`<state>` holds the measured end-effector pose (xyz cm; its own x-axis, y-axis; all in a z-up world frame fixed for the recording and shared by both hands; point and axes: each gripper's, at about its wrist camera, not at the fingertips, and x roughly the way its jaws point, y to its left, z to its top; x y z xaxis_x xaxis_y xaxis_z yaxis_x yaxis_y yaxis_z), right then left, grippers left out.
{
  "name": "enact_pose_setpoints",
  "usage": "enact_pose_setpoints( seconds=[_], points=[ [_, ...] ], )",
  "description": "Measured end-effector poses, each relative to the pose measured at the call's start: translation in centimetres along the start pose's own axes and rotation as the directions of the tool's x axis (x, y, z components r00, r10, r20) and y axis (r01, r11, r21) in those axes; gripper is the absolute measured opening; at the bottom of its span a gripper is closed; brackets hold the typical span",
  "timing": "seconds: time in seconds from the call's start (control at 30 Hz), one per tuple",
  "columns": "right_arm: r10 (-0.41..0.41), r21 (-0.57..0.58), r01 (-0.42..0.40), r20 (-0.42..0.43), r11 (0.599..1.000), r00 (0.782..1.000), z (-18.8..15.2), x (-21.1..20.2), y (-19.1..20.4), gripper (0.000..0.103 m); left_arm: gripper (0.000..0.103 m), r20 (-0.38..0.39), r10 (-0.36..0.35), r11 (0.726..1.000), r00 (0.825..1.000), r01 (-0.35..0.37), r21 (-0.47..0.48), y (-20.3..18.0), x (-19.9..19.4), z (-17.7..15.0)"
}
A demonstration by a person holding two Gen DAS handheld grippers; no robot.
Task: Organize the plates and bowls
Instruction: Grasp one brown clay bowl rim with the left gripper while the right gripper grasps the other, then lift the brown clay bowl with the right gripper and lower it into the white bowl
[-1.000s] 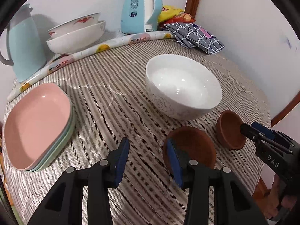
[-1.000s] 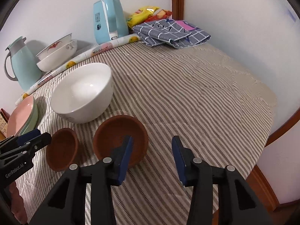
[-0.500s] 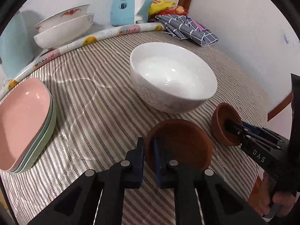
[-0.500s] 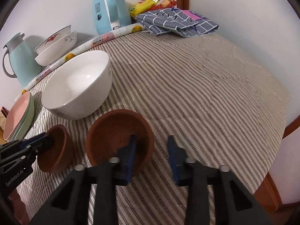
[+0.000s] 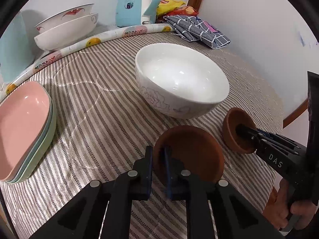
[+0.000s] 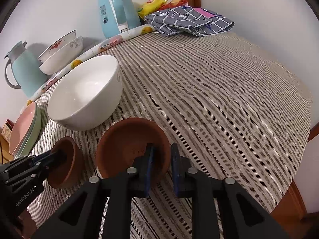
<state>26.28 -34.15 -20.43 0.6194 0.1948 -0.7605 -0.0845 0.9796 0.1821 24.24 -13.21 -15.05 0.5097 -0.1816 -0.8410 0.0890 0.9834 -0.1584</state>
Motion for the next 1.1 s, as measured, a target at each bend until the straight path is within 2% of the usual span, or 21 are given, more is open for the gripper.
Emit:
enact_pose_setpoints(
  seconds=[0.33, 0.47, 1.1],
  points=[
    [-0.008, -0.008, 0.008, 0.031, 1.0, 0.999, -0.1, -1.1, 0.8, 0.008, 0.008, 0.012, -0.035, 0.999, 0.999, 0.035, -0.02, 0.4, -0.9, -0.3],
    [0.005, 0.007, -0.005, 0.035, 1.0, 0.999, -0.1, -1.5, 0.7, 0.008, 0.008, 0.018, -0.036, 0.999, 0.999, 0.037, -0.026, 0.7, -1.3, -0.4],
    [-0.036, -0.016, 0.038, 0.095, 0.999, 0.995, 0.5, -5.2, 2.3, 0.008, 0.008, 0.073, -0.019, 0.997, 0.997, 0.024, -0.07, 3.1, -4.1, 0.2]
  ],
)
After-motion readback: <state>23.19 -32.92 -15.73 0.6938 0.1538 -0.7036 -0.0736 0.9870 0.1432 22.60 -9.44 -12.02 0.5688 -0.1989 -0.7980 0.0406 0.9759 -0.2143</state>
